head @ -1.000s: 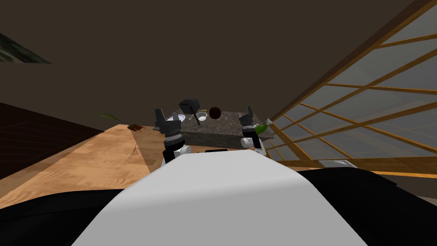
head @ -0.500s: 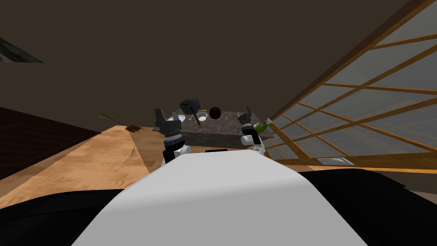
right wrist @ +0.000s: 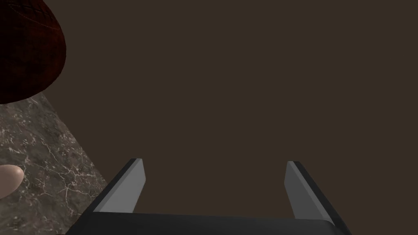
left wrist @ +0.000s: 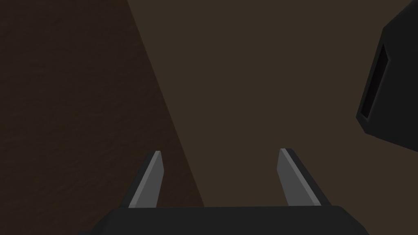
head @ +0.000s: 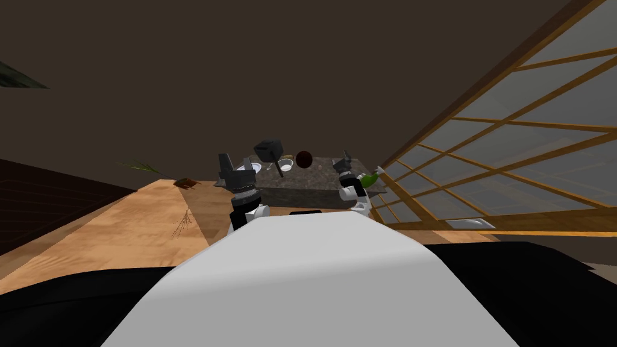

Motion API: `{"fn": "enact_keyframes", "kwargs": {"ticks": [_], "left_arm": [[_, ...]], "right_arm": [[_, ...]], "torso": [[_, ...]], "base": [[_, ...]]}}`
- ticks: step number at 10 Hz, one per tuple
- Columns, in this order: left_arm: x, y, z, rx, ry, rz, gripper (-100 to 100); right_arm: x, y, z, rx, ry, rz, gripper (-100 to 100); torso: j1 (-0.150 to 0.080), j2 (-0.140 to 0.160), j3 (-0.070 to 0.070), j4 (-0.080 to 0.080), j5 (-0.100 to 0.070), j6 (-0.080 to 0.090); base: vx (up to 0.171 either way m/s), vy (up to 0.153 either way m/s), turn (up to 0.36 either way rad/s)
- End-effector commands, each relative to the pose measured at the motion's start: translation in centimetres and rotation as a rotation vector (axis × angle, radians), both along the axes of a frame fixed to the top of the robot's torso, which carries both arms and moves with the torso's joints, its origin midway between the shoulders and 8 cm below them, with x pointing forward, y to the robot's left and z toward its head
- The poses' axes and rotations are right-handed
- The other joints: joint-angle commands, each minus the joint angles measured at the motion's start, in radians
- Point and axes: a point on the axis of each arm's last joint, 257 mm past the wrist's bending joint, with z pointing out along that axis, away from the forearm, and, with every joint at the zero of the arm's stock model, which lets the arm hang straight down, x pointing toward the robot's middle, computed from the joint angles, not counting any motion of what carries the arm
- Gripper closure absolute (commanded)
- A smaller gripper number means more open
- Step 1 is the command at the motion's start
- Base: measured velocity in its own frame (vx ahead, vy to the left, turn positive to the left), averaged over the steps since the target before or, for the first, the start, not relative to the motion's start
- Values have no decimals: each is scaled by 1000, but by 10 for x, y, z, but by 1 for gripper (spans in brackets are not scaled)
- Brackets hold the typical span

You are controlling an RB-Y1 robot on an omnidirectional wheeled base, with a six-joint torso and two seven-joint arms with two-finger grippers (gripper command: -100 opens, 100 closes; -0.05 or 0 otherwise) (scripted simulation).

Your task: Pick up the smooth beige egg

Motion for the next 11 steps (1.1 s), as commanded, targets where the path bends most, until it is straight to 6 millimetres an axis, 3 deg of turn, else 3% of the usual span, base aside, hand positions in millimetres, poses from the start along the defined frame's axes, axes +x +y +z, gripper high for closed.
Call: {"fn": "enact_keyframes", "kwargs": {"ticks": [1, 11], "left_arm": [[0, 0, 0, 0, 0, 0, 0], [0, 0, 0, 0, 0, 0, 0]], "right_arm": [[17, -1, -13, 70, 54, 25, -100], [83, 3, -72, 408, 317, 119, -100]], "torso": [[0, 0, 0, 0, 0, 0], [-1, 0, 0, 0, 0, 0]], "base": [[3, 40, -47], [8, 36, -29]]}}
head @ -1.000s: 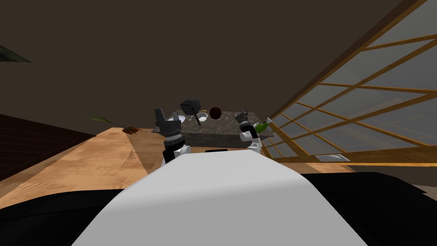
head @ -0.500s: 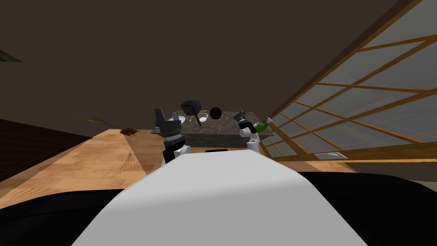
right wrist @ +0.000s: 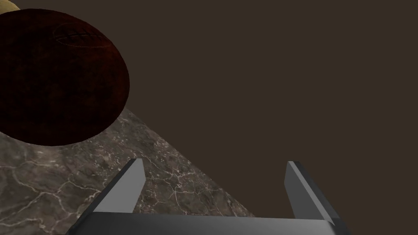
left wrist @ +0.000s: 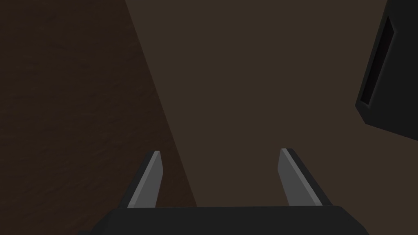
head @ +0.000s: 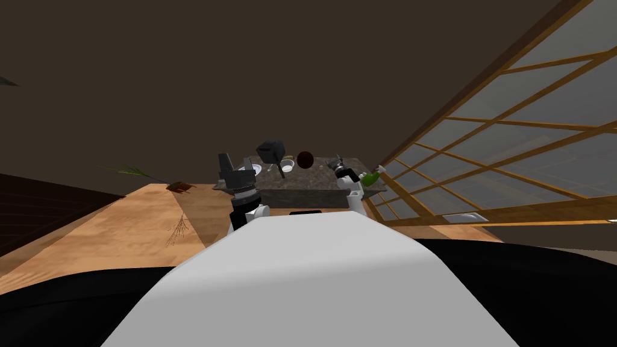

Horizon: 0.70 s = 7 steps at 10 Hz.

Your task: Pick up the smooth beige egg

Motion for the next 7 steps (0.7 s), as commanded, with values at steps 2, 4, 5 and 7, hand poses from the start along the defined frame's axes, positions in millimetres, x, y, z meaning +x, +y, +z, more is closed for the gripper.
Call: {"fn": "enact_keyframes", "kwargs": {"ticks": [2, 4, 5, 7], "left_arm": [[0, 0, 0, 0, 0, 0, 0], [0, 0, 0, 0, 0, 0, 0], [0, 0, 0, 0, 0, 0, 0], [0, 0, 0, 0, 0, 0, 0]], "right_arm": [[16, 1, -17, 82, 68, 15, -100], [27, 3, -27, 152, 117, 27, -100], [37, 8, -25, 220, 146, 44, -100], [48, 10, -33, 288, 193, 53, -100]], "torso": [[0, 0, 0, 0, 0, 0], [0, -1, 0, 0, 0, 0], [0, 0, 0, 0, 0, 0], [-1, 0, 0, 0, 0, 0]], "base": [[12, 24, -27], [12, 26, -26], [11, 24, -33], [13, 19, -30]]}}
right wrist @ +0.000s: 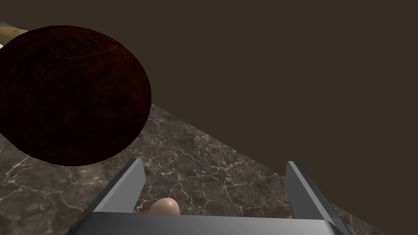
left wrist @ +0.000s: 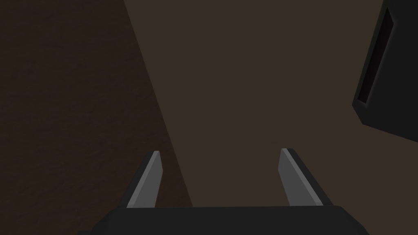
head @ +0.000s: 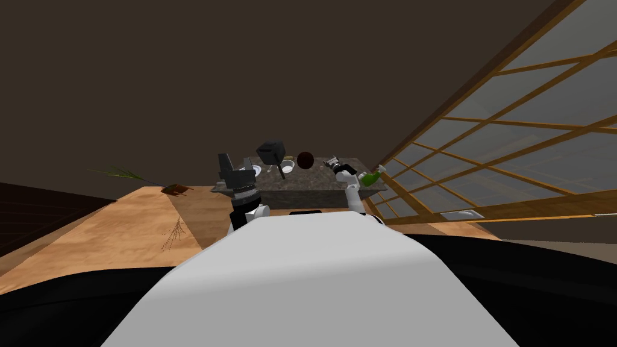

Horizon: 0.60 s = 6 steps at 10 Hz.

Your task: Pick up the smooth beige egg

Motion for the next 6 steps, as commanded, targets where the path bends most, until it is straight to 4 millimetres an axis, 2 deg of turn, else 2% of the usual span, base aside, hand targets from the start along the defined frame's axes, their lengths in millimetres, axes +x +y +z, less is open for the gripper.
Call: {"fn": "enact_keyframes", "kwargs": {"ticks": [1, 2, 3, 4, 5, 6], "left_arm": [[0, 0, 0, 0, 0, 0, 0], [0, 0, 0, 0, 0, 0, 0], [0, 0, 0, 0, 0, 0, 0], [0, 0, 0, 0, 0, 0, 0], [0, 0, 0, 0, 0, 0, 0], [0, 0, 0, 0, 0, 0, 0]], "right_arm": [[7, -1, -11, 38, 40, 1, -100], [7, -2, -18, 39, 53, -2, -100], [17, 2, -15, 105, 79, 9, -100], [17, -1, -28, 107, 104, 2, -100], [24, 3, -21, 170, 121, 13, -100], [26, 1, -32, 173, 144, 7, -100]], "torso": [[0, 0, 0, 0, 0, 0], [0, 0, 0, 0, 0, 0], [-1, 1, 0, 0, 0, 0], [-1, 1, 0, 0, 0, 0], [-1, 1, 0, 0, 0, 0], [-1, 0, 0, 0, 0, 0]], "base": [[12, 16, -15], [0, 0, 0], [7, 7, -30], [11, 10, -19], [13, 11, -34], [14, 12, -12]]}}
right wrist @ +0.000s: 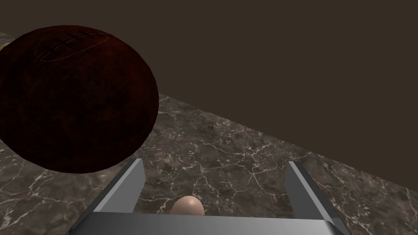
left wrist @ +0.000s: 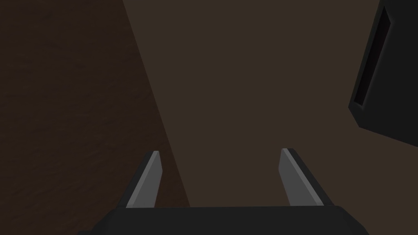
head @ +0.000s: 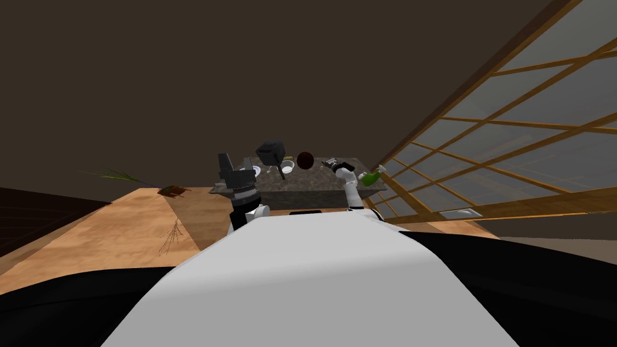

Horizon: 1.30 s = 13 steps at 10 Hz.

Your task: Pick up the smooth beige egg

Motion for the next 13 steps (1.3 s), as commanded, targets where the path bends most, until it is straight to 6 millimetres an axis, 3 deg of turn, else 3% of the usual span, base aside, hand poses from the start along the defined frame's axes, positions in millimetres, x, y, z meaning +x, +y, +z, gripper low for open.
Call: {"fn": "enact_keyframes", "kwargs": {"ticks": [1, 2, 3, 4, 6, 7, 8, 10, 11, 12, 13], "left_arm": [[0, 0, 0, 0, 0, 0, 0], [0, 0, 0, 0, 0, 0, 0], [0, 0, 0, 0, 0, 0, 0], [0, 0, 0, 0, 0, 0, 0], [0, 0, 0, 0, 0, 0, 0], [0, 0, 0, 0, 0, 0, 0], [0, 0, 0, 0, 0, 0, 0], [0, 0, 0, 0, 0, 0, 0], [0, 0, 0, 0, 0, 0, 0], [0, 0, 0, 0, 0, 0, 0], [0, 0, 0, 0, 0, 0, 0]], "right_arm": [[2, -2, -11, 12, 29, -4, -100], [11, 1, -5, 74, 48, 2, -100], [10, -1, -18, 76, 74, -5, -100], [18, 2, -13, 137, 94, 0, -100], [17, -2, -30, 140, 129, -10, -100], [25, 1, -24, 198, 147, -7, -100], [24, -2, -37, 201, 172, -15, -100], [30, 0, -35, 258, 196, -16, -100], [28, -2, -47, 261, 222, -25, -100], [35, 0, -42, 314, 237, -24, -100], [33, -3, -56, 318, 266, -35, -100]], "torso": [[0, 0, 0, 0, 0, 0], [0, 0, 0, 0, 0, 0], [0, 0, 0, 0, 0, 0], [0, 0, 0, 0, 0, 0], [0, 0, 0, 0, 0, 0], [-1, 1, 0, 0, 0, 0], [-1, 0, 0, 0, 0, 0], [-1, 1, 0, 0, 0, 0], [0, 0, 0, 0, 0, 0], [0, 0, 0, 0, 0, 0], [0, 0, 0, 0, 0, 0]], "base": [[6, 6, 1], [8, 7, -29], [11, 7, -17], [14, 8, -27], [10, 5, -3], [8, 5, -25], [9, 6, -10], [7, 4, -9], [12, 6, -7], [17, 9, -11], [14, 6, -5]]}}
